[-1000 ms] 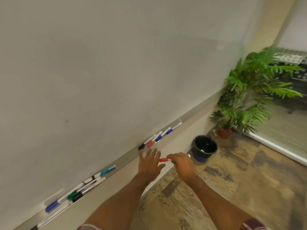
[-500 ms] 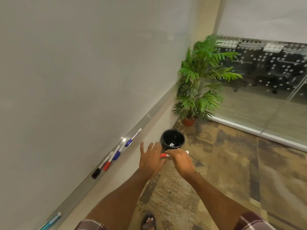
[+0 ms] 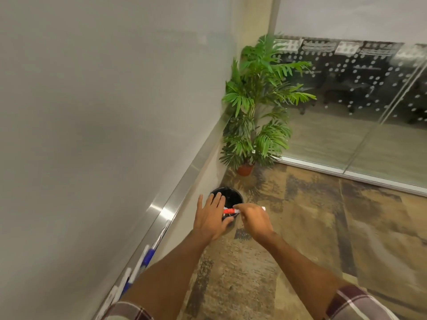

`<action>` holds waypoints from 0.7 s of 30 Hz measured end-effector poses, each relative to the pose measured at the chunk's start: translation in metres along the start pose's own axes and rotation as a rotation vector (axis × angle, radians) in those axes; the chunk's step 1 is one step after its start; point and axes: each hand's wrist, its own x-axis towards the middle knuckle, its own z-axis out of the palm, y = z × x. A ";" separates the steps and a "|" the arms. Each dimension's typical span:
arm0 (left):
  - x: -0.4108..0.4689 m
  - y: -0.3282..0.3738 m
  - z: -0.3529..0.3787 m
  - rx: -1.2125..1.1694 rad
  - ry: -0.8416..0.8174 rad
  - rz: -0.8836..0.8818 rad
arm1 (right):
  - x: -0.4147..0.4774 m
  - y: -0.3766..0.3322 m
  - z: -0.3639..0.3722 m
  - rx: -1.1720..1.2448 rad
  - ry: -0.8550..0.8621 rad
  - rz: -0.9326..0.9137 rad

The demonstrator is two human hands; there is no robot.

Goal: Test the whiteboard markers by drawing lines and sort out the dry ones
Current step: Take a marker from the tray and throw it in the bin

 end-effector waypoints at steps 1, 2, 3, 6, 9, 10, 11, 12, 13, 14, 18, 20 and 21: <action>0.014 -0.003 -0.001 -0.008 0.001 0.002 | 0.013 0.005 0.000 -0.004 -0.001 0.010; 0.027 -0.006 0.000 -0.019 -0.002 0.005 | 0.024 0.010 0.001 -0.014 -0.008 0.022; 0.038 -0.008 0.002 -0.032 -0.011 0.008 | 0.035 0.015 0.002 -0.024 -0.015 0.035; 0.072 -0.015 0.011 -0.073 -0.038 0.008 | 0.066 0.032 0.008 -0.038 0.001 0.054; 0.112 -0.024 0.017 -0.073 -0.075 0.033 | 0.104 0.047 0.011 -0.044 0.008 0.027; 0.127 -0.026 0.018 -0.076 -0.087 0.041 | 0.117 0.052 0.012 -0.042 0.007 0.014; 0.142 -0.027 0.021 -0.083 -0.097 0.043 | 0.131 0.058 0.013 -0.038 0.002 0.001; 0.156 -0.028 0.025 -0.092 -0.106 0.039 | 0.144 0.064 0.015 -0.035 -0.007 -0.009; 0.170 -0.028 0.031 -0.101 -0.116 0.028 | 0.157 0.072 0.018 -0.033 -0.020 -0.020; 0.183 -0.029 0.039 -0.110 -0.125 0.013 | 0.170 0.080 0.021 -0.030 -0.037 -0.034; 0.237 -0.035 0.068 -0.153 -0.176 -0.095 | 0.223 0.116 0.039 -0.003 -0.113 -0.081; 0.266 -0.039 0.080 -0.176 -0.196 -0.152 | 0.255 0.137 0.049 0.001 -0.154 -0.093; 0.279 -0.040 0.087 -0.187 -0.211 -0.177 | 0.271 0.147 0.055 0.000 -0.179 -0.100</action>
